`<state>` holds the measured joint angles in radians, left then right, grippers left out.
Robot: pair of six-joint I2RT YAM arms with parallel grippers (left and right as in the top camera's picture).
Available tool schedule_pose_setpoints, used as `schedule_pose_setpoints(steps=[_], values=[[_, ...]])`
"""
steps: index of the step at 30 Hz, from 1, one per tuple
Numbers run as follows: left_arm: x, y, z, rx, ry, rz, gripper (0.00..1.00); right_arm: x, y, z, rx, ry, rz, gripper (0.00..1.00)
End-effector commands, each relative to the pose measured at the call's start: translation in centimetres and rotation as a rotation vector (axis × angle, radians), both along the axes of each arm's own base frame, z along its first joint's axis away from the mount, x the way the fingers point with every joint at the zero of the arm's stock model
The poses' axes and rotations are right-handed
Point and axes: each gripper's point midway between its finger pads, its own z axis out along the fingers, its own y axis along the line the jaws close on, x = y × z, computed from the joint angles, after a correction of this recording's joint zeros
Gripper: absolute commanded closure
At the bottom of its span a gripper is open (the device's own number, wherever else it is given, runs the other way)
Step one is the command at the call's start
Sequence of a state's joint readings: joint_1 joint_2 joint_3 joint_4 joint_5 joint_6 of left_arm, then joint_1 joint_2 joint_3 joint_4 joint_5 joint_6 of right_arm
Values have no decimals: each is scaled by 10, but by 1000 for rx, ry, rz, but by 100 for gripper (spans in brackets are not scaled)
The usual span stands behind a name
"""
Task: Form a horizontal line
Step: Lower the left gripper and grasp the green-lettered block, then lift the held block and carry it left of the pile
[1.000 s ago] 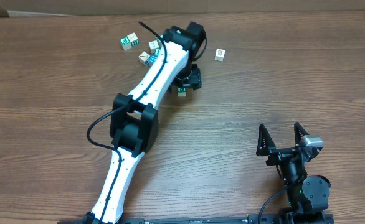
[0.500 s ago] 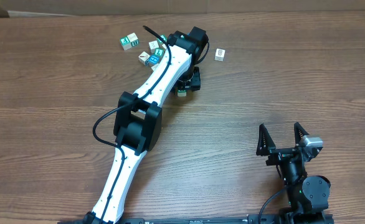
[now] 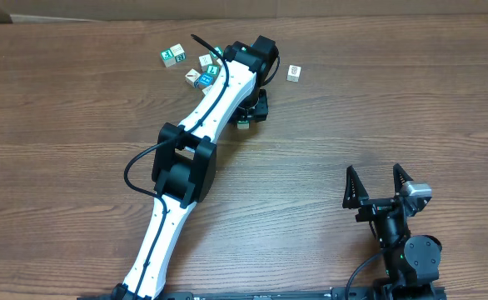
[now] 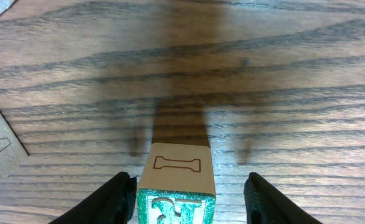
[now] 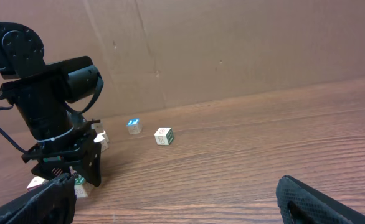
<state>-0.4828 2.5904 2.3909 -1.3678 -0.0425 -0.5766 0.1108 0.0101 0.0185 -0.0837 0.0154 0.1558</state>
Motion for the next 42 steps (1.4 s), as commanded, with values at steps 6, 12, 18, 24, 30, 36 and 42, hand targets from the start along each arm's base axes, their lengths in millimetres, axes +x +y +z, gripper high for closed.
schedule_pose_setpoints(steps=[6,12,18,24,30,36,42], values=[[5,4,-8,22,-3,-52,59,1,-3,-3,-1,1,-15,0],[4,5,-8,24,1,-62,58,1,-3,-3,-1,1,-15,0],[2,6,-8,29,11,-90,56,1,-3,-3,-1,1,-15,0],[2,6,-8,29,11,-90,58,1,-3,-3,-1,1,-15,0],[2,6,-8,29,12,-90,62,1,-3,-3,-1,1,-15,0],[1,6,-8,30,13,-91,62,1,-3,-3,-1,1,-15,0],[1,6,-8,30,14,-100,62,1,-3,-3,-1,1,-15,0]])
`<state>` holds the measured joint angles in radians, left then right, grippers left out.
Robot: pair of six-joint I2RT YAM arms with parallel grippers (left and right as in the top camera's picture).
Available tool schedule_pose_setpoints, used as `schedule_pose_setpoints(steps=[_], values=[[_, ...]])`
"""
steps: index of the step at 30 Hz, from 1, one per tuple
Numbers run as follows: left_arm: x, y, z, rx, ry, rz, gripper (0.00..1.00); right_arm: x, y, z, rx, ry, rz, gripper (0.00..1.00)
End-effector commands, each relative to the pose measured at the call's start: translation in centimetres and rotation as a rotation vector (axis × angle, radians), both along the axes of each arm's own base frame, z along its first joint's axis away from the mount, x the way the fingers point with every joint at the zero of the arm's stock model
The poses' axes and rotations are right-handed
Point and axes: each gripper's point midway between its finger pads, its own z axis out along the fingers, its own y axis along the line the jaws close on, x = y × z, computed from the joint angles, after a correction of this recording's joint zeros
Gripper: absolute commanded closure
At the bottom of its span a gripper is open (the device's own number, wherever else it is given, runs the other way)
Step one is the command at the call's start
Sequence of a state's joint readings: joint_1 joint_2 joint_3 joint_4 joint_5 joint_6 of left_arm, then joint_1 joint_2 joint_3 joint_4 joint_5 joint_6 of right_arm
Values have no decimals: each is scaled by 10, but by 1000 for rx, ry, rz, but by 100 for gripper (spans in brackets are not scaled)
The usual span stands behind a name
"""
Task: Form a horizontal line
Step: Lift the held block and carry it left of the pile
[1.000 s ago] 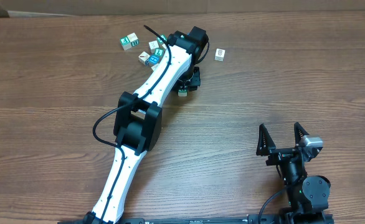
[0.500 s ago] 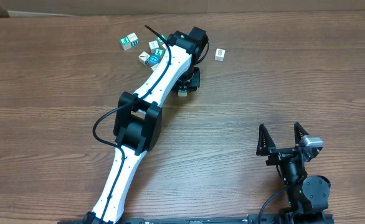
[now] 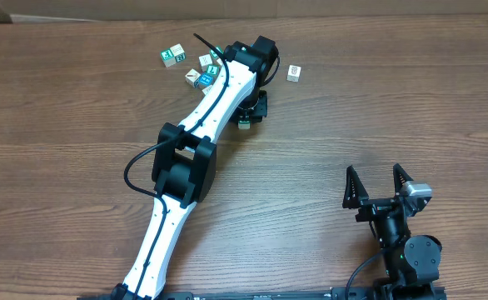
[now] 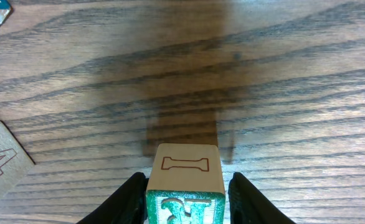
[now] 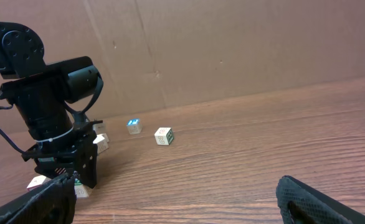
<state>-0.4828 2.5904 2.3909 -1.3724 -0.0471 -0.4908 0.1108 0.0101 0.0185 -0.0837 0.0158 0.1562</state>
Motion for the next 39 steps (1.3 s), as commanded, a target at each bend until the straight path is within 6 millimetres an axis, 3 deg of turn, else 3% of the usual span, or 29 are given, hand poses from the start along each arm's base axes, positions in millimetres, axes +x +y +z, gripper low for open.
schedule_pose_setpoints(steps=[1,19,23,25,26,32,39], values=[[2,5,-9,23,8,-15,62,0,-3,-3,-1,1,-15,0],[3,9,-15,34,14,-9,63,0,-3,-3,-1,1,-15,0],[5,8,-15,30,7,-9,77,0,-3,-3,-1,1,-15,0],[6,8,-13,28,4,-14,96,0,-3,-3,-1,1,-15,0],[6,9,-11,27,2,-14,96,0,-3,-3,-1,1,-15,0],[8,8,35,-5,-61,-5,96,0,-3,-3,-1,1,-15,0],[-7,11,128,-66,-175,19,96,0,-3,-3,-1,1,-15,0]])
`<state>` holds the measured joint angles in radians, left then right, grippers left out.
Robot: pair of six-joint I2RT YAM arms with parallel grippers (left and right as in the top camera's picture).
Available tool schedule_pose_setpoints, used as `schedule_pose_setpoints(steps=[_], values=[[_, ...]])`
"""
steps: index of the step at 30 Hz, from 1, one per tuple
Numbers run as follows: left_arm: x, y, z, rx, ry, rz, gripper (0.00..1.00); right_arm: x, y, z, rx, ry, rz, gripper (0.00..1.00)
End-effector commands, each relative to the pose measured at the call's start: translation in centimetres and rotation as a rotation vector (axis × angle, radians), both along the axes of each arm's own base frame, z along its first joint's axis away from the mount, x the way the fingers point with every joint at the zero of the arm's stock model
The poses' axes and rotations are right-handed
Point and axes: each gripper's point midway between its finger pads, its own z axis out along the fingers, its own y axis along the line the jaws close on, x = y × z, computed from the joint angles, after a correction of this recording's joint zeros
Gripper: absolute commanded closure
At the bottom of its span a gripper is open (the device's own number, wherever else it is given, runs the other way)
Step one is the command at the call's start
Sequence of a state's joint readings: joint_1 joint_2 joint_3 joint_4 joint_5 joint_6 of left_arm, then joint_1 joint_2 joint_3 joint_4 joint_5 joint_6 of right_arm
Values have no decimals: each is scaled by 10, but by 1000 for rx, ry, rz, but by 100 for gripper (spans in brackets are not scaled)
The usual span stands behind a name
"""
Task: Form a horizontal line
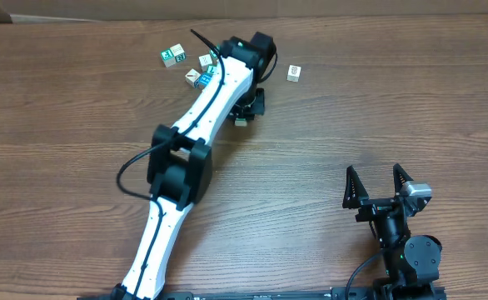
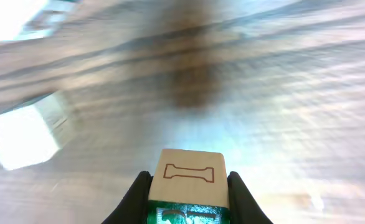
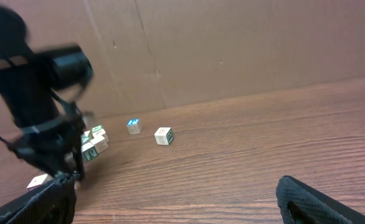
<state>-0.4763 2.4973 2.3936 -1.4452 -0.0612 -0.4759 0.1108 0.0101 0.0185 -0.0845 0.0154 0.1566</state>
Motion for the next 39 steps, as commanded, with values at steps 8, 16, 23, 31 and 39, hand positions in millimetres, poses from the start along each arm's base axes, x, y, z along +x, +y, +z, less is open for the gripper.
schedule_pose_setpoints(steps=[8,16,23,31,39], values=[[-48,25,175,-113,-218,58,95,1,-3,-3,-1,0,-15,0],[-75,27,183,-120,-163,122,96,1,-3,-3,-1,0,-15,0],[-84,20,154,-30,-135,191,94,1,-3,-3,-1,0,-15,0],[-85,-8,92,-19,-114,159,92,1,-3,-3,-1,0,-15,0],[-72,-20,32,-65,-151,221,93,1,-3,-3,-1,0,-15,0]])
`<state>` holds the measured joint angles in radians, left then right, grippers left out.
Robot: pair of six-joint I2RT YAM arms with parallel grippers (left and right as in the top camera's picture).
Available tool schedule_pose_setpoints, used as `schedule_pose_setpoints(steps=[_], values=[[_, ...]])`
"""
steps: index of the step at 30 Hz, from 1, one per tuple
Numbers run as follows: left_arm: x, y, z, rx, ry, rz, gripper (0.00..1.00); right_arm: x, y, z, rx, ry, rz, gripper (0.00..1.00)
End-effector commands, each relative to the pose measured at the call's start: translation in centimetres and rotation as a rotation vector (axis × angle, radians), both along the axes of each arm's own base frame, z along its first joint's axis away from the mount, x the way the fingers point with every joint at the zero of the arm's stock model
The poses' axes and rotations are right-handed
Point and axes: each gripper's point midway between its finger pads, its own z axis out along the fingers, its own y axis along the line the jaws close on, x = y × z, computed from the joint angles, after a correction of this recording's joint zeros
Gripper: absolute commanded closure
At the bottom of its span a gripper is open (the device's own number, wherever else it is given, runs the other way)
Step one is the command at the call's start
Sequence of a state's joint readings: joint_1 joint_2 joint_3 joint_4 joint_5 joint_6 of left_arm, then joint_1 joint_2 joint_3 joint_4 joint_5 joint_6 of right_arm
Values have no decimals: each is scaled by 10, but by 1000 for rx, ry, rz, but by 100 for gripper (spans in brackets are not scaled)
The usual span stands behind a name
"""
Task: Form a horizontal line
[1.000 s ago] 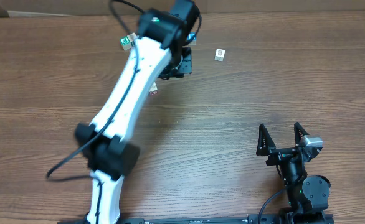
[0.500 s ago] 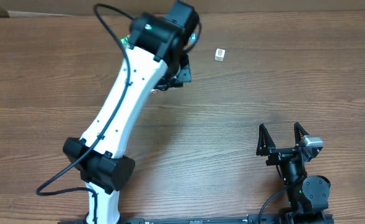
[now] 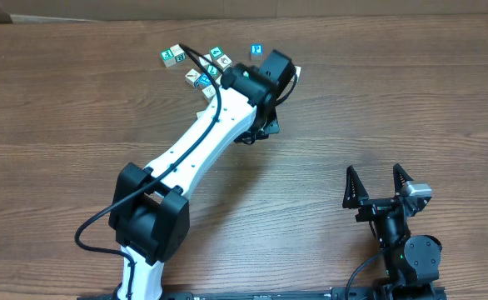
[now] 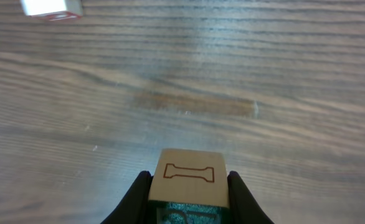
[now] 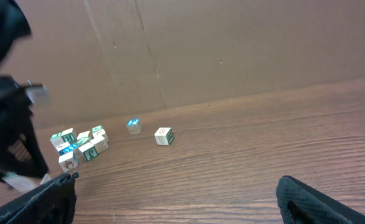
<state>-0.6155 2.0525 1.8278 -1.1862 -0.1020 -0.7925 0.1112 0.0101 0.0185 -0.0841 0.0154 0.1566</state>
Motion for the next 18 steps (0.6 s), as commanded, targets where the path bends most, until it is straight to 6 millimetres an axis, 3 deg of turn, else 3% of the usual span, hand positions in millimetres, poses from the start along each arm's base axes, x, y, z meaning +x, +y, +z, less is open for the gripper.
schedule_pose_setpoints(steps=[1,8,14,18], values=[[2,1,-21,1,-11,43,94,1,-3,-3,-1,0,-16,0],[-3,6,-51,17,-4,42,94,1,-3,-3,-1,0,-16,0],[-5,28,-54,78,23,29,94,1,-3,-3,-1,0,-16,0],[-13,53,-55,146,79,40,94,1,-3,-3,-1,0,-16,0]])
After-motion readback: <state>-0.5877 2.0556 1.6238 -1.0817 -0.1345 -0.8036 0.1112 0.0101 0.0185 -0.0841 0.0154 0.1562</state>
